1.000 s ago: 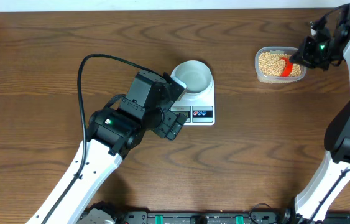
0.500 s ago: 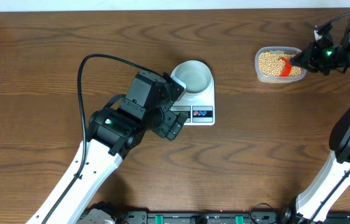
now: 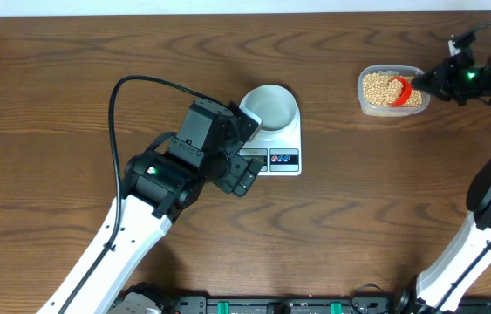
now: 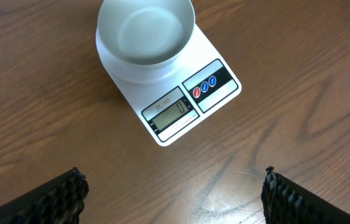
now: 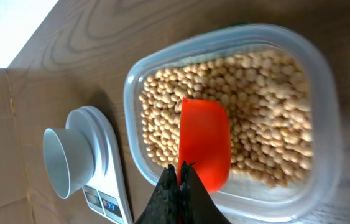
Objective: Scoop item into bowl and weigh 50g on scale
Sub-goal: 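Tilt and dip the red scoop into the peas with the right gripper, then lift the filled red scoop out of the tub with the right gripper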
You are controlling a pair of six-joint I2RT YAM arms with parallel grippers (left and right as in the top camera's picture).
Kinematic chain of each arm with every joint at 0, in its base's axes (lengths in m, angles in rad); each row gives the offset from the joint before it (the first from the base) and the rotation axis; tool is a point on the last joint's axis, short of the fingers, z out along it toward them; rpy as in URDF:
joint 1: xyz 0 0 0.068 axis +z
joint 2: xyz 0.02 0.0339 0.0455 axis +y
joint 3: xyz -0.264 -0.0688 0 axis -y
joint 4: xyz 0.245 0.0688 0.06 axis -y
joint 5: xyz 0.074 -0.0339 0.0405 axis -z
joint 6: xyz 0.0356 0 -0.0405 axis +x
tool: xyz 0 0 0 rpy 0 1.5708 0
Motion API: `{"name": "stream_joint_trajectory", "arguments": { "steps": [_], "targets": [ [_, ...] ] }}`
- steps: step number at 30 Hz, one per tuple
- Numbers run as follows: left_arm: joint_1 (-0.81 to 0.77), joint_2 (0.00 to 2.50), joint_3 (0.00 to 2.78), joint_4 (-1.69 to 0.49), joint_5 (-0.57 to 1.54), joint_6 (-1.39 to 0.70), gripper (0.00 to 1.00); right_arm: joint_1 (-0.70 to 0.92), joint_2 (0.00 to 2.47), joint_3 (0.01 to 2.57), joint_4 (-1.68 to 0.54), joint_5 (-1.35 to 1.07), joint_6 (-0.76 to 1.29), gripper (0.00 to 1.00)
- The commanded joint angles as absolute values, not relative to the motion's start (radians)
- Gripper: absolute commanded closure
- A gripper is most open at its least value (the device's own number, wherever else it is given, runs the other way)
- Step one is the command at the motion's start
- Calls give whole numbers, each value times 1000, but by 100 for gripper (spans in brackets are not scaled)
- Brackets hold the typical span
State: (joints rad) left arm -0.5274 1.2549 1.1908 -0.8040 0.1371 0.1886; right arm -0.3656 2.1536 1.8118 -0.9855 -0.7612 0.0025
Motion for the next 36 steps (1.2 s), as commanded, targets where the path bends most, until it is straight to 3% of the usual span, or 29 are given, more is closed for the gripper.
{"name": "stream_joint_trajectory", "arguments": {
  "steps": [1, 36],
  "targets": [
    [-526, 1261, 1198, -804, 149, 205, 8, -385, 2178, 1795, -986, -796, -17, 99],
    [-526, 1261, 1198, -804, 149, 205, 8, -438, 2178, 1783, -984, -898, -17, 99]
  ]
}}
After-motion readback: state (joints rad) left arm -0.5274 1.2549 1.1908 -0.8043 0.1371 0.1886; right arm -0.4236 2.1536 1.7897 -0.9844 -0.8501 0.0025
